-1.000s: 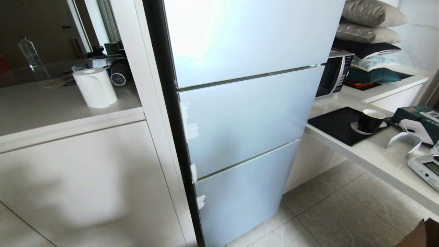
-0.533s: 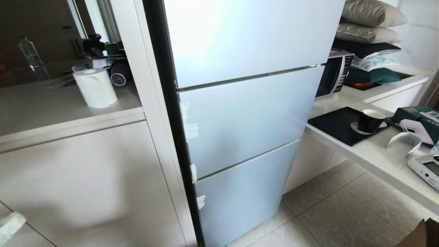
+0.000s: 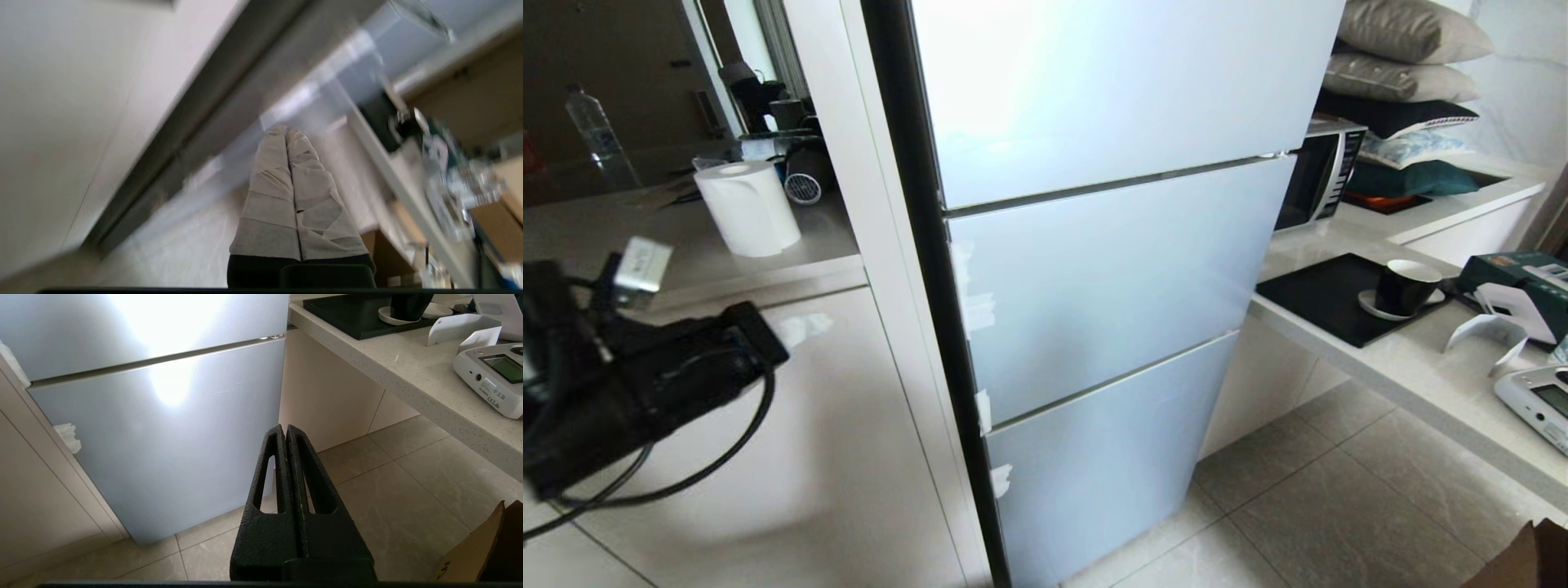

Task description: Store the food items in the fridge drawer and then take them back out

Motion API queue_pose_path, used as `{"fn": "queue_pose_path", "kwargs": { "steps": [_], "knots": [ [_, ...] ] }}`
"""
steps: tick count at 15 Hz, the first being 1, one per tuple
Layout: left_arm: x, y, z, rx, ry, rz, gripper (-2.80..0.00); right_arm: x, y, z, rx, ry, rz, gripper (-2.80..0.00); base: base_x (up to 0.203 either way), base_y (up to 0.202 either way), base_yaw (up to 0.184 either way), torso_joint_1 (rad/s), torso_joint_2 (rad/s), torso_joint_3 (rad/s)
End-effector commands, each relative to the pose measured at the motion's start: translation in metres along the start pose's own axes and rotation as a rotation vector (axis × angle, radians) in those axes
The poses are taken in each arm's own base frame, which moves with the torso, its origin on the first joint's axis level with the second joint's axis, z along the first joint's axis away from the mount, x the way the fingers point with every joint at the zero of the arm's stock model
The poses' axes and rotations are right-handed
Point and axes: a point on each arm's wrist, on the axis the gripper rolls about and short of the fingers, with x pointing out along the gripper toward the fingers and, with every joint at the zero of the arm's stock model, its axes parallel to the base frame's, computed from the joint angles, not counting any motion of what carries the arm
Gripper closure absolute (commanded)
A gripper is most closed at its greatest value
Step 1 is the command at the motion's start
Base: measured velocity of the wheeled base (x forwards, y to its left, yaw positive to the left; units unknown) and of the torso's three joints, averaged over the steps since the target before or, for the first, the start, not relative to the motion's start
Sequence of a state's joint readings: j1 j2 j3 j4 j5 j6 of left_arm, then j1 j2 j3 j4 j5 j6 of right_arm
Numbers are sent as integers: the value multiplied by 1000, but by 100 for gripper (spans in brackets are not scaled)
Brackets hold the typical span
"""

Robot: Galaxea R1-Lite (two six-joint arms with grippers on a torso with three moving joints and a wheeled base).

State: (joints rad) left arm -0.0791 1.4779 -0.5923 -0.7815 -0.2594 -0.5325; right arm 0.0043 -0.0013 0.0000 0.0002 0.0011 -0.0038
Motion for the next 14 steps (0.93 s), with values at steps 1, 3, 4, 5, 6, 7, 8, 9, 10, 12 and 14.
{"fn": "queue_pose_path", "kwargs": {
  "steps": [1, 3, 4, 5, 6, 7, 8, 9, 10, 12, 14],
  "knots": [
    [78, 30, -10, -22, -35, 4, 0, 0, 0, 0, -1, 0, 1, 0, 0, 0, 0, 0, 0, 0],
    [97, 28, 3, -17, -131, -19, 0, 0, 0, 0, -1, 0, 1, 0, 0, 0, 0, 0, 0, 0],
    [102, 26, 2, -20, -126, -20, 0, 0, 0, 0, -1, 0, 1, 0, 0, 0, 0, 0, 0, 0],
    [105, 22, 1, -21, -115, -30, 0, 0, 0, 0, -1, 0, 1, 0, 0, 0, 0, 0, 0, 0],
    [108, 17, -1, -22, -102, -38, 0, 0, 0, 0, -1, 0, 1, 0, 0, 0, 0, 0, 0, 0],
    [112, 11, -4, -22, -94, -44, 0, 0, 0, 0, -1, 0, 1, 0, 0, 0, 0, 0, 0, 0],
    [114, 5, -8, -23, -85, -47, 0, 0, 0, 0, -1, 0, 1, 0, 0, 0, 0, 0, 0, 0],
    [115, -1, -12, -22, -78, -56, 0, 0, 0, 0, -1, 0, 1, 0, 0, 0, 0, 0, 0, 0],
    [116, -7, -14, -21, -74, -67, 0, 0, 0, 0, -1, 0, 1, 0, 0, 0, 0, 0, 0, 0],
    [120, -18, -19, -20, -62, -77, 0, 0, 0, 0, -1, 0, 1, 0, 0, 0, 0, 0, 0, 0],
    [130, -24, -21, -20, -59, -76, 0, 0, 0, 0, -1, 0, 1, 0, 0, 0, 0, 0, 0, 0]
  ]
}}
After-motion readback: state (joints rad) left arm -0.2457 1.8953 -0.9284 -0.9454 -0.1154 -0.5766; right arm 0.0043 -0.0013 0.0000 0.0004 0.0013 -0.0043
